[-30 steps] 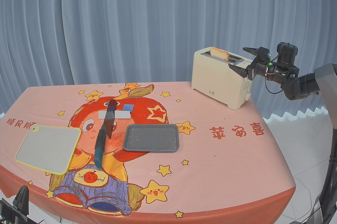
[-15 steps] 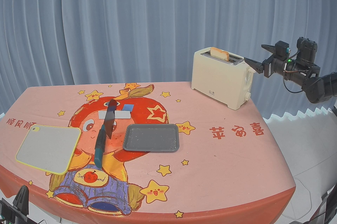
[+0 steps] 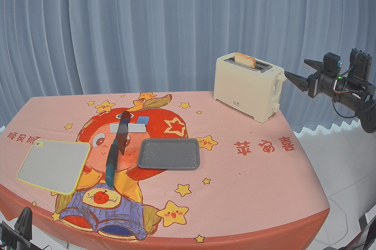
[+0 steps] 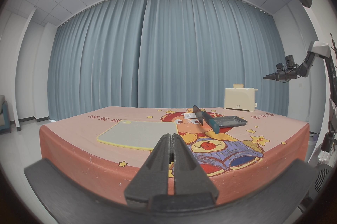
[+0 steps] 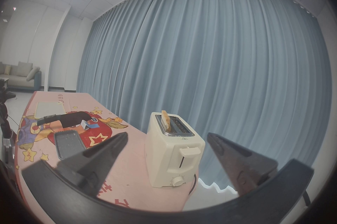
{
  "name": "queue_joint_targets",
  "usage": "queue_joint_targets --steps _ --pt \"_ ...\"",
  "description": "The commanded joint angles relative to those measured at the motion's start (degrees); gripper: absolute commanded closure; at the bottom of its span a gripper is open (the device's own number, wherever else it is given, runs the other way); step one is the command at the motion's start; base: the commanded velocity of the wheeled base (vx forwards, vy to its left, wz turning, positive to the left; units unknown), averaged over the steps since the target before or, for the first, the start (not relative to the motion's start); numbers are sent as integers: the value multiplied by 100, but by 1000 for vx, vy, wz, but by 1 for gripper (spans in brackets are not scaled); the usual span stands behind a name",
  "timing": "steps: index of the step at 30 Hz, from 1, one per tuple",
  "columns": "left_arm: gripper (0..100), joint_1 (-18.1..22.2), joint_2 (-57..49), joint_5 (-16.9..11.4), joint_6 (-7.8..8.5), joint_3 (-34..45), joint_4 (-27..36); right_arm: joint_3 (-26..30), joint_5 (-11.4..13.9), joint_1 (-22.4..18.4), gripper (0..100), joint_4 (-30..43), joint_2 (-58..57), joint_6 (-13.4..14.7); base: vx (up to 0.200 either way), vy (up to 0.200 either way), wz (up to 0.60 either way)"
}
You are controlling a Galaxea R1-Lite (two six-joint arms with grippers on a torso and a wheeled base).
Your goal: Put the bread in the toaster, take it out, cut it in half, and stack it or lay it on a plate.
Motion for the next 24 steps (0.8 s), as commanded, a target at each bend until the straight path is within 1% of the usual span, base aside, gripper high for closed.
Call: queue_joint_targets --steps 1,5,7,8,9,10,13,14,15,16,17,19,20,21,22,24 --pt "100 -7 -93 1 -1 101 -4 539 -23 106 100 -356 -341 165 0 0 0" --pt "100 2 -93 1 -1 101 -4 943 -120 159 100 -760 -385 332 0 0 0" --pt "100 2 -93 1 -1 101 5 1163 -155 159 100 -936 -420 614 0 0 0" --pt "100 2 -93 1 -1 101 -4 1304 -146 159 100 -1050 -464 825 0 0 0" --pt "100 2 -93 1 -1 101 -4 1383 -146 159 100 -1121 -490 948 0 0 0" --pt "100 2 -93 1 -1 101 -4 1515 -137 167 100 -1253 -517 1141 0 0 0" --pt "100 2 -93 1 -1 101 -4 1726 -146 203 100 -1727 -526 1580 0 0 0" --pt "100 2 -93 1 -1 101 -4 1726 -146 203 100 -1727 -526 1580 0 0 0" --pt "100 2 -93 1 -1 101 -4 1813 -155 203 100 -2079 -517 1800 0 0 0" --pt "100 2 -93 1 -1 101 -4 1866 -146 203 100 -2237 -508 1923 0 0 0" --pt "100 2 -93 1 -1 101 -4 1866 -146 203 100 -2237 -508 1923 0 0 0" --pt "100 -7 -93 1 -1 101 -4 1980 -76 238 100 -2571 -534 2257 0 0 0" --pt "100 -7 -93 1 -1 101 -4 1980 -76 238 100 -2571 -534 2257 0 0 0" --pt "100 2 -93 1 -1 101 -4 2007 -67 299 100 -2676 -561 2459 0 0 0" --pt "100 2 -93 -8 -1 101 -4 1998 -67 308 100 -2694 -570 2538 0 0 0" --pt "100 2 -93 -8 -10 101 -4 1972 -84 326 100 -2650 -596 2556 0 0 0"
